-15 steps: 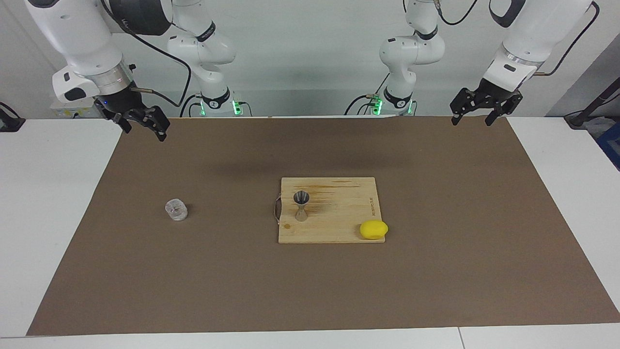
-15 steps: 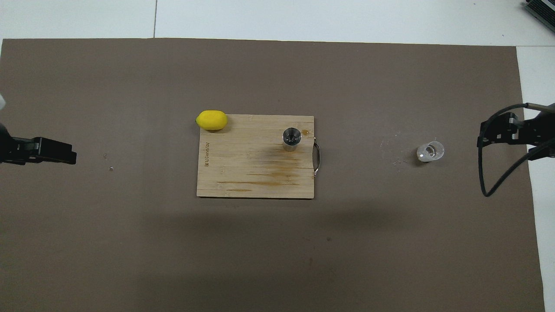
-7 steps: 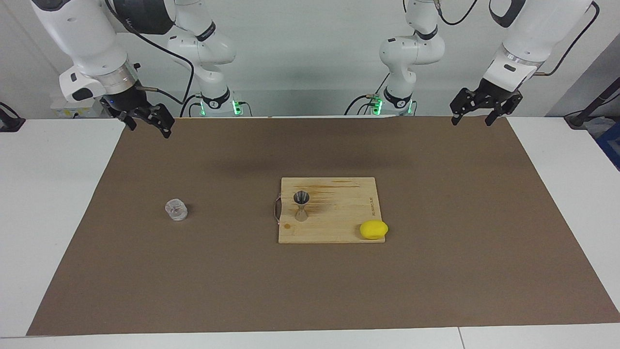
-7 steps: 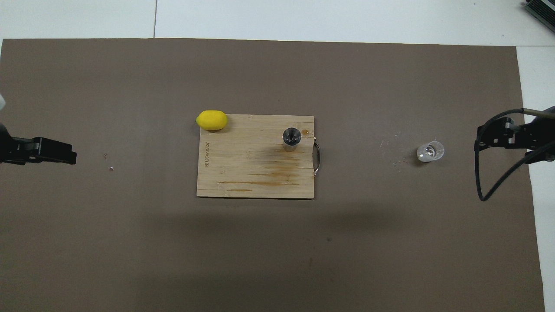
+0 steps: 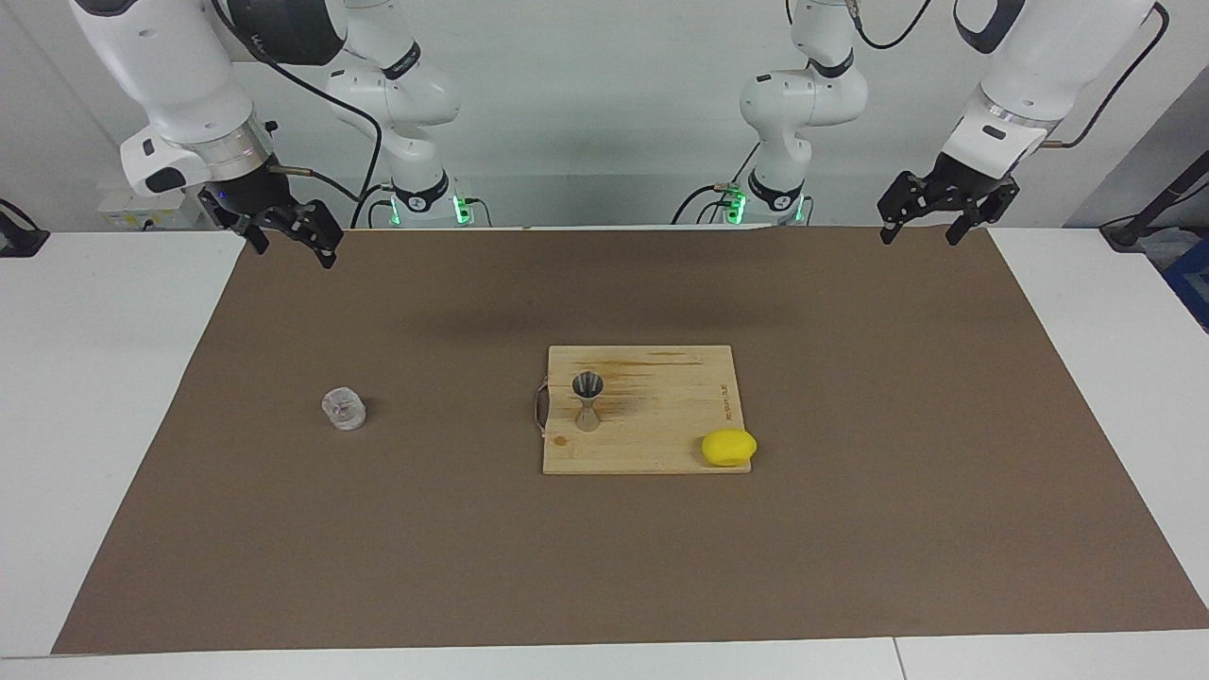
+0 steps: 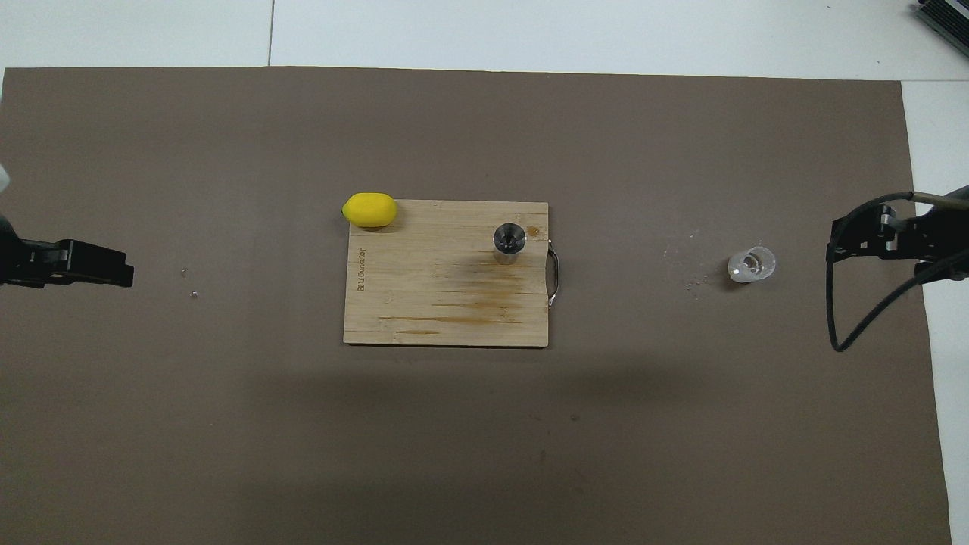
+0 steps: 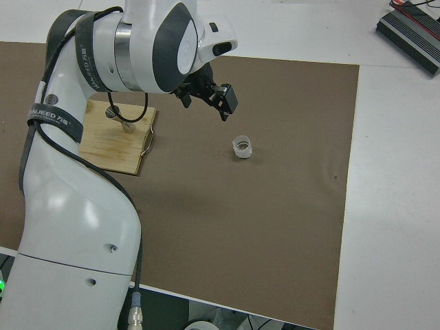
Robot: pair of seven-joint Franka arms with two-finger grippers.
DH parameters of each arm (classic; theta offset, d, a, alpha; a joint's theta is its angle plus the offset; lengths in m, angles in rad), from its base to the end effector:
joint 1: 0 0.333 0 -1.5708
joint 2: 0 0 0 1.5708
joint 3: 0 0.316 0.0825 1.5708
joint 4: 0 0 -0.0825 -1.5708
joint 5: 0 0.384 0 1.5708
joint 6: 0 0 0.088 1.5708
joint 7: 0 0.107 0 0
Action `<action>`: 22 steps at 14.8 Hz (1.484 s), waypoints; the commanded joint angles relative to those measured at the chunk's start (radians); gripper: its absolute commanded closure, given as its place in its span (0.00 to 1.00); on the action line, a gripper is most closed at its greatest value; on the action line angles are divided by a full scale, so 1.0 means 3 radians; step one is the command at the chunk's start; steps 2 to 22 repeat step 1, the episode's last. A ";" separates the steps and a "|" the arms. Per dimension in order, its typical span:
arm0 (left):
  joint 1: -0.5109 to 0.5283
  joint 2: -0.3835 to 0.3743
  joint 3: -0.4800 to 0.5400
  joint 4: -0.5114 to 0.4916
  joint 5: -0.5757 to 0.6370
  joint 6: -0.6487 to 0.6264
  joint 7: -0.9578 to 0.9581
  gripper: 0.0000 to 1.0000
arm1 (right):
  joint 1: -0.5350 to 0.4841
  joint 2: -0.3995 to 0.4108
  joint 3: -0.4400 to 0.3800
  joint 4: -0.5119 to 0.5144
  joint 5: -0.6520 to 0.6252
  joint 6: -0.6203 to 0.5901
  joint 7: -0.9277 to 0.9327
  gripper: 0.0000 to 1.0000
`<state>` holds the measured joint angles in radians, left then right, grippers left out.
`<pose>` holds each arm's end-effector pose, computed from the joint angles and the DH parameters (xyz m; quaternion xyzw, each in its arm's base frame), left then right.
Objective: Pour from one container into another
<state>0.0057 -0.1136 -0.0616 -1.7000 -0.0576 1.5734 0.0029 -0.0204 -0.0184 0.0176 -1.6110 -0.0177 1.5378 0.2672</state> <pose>0.5168 -0.0369 0.6247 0.9992 -0.0289 -0.0073 0.0251 0.5444 -0.0034 0.6129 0.9905 -0.1346 -0.0260 0.0125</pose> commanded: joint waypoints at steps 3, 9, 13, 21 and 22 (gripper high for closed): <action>0.0017 -0.0066 -0.0004 -0.0045 -0.0013 -0.0039 0.0000 0.00 | -0.0024 -0.0087 0.0008 -0.0117 0.0059 0.0084 -0.0047 0.00; 0.0017 -0.0066 -0.0004 -0.0045 -0.0013 -0.0039 0.0000 0.00 | -0.0024 -0.0087 0.0008 -0.0117 0.0059 0.0084 -0.0047 0.00; 0.0017 -0.0066 -0.0004 -0.0045 -0.0013 -0.0039 0.0000 0.00 | -0.0024 -0.0087 0.0008 -0.0117 0.0059 0.0084 -0.0047 0.00; 0.0017 -0.0066 -0.0004 -0.0045 -0.0013 -0.0039 0.0000 0.00 | -0.0024 -0.0087 0.0008 -0.0117 0.0059 0.0084 -0.0047 0.00; 0.0017 -0.0066 -0.0004 -0.0045 -0.0013 -0.0039 0.0000 0.00 | -0.0024 -0.0087 0.0008 -0.0117 0.0059 0.0084 -0.0047 0.00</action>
